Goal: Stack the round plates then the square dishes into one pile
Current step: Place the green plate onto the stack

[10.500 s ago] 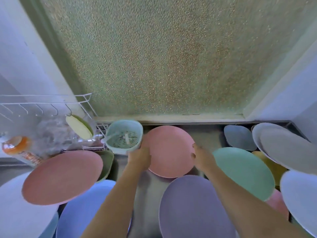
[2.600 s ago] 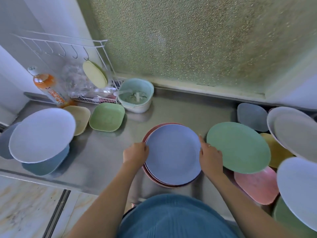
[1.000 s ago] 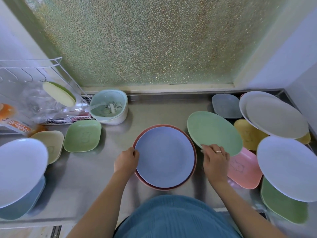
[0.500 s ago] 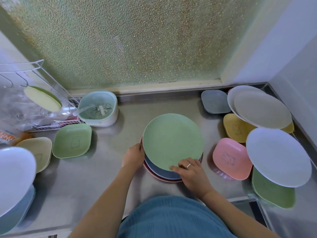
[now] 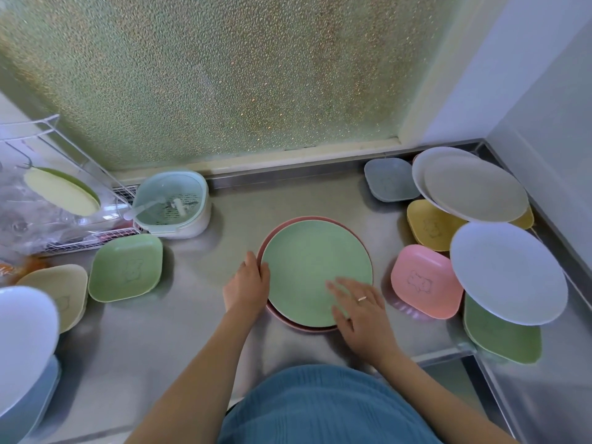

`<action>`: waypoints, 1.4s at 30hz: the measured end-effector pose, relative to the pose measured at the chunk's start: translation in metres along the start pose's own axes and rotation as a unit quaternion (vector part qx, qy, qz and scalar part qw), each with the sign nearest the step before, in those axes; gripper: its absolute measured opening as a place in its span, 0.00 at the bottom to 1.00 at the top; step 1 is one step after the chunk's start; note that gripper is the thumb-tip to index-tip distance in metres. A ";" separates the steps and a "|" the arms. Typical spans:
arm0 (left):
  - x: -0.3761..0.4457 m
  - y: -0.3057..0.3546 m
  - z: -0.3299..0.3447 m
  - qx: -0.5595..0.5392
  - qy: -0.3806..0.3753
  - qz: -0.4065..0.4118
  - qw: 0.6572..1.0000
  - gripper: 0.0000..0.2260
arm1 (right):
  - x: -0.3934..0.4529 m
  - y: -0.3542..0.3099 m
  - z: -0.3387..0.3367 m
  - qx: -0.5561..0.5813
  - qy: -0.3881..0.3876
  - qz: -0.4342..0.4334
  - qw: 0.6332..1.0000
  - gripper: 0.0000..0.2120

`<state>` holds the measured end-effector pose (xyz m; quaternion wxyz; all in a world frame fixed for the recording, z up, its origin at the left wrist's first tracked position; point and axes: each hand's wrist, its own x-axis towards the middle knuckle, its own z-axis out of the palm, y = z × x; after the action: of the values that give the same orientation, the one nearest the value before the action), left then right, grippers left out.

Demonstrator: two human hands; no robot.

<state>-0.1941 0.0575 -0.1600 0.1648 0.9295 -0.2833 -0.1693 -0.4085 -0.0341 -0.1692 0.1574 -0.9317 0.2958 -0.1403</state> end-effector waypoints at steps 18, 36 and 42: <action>0.005 0.011 0.009 0.109 -0.048 0.105 0.987 0.27 | 0.024 0.017 0.000 -0.003 -0.101 0.199 0.975 0.29; -0.009 0.136 0.056 0.161 -0.109 0.252 0.948 0.25 | -0.034 0.155 -0.077 -0.194 -0.019 0.388 0.901 0.19; -0.016 0.139 0.065 0.175 -0.116 0.247 0.946 0.25 | -0.039 0.165 -0.073 -0.206 0.000 0.352 0.913 0.18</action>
<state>-0.2989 -0.0560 -0.1584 0.0021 0.8186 -0.5461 -0.1781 -0.5488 -0.1537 -0.1718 0.0014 -0.7789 0.6270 -0.0116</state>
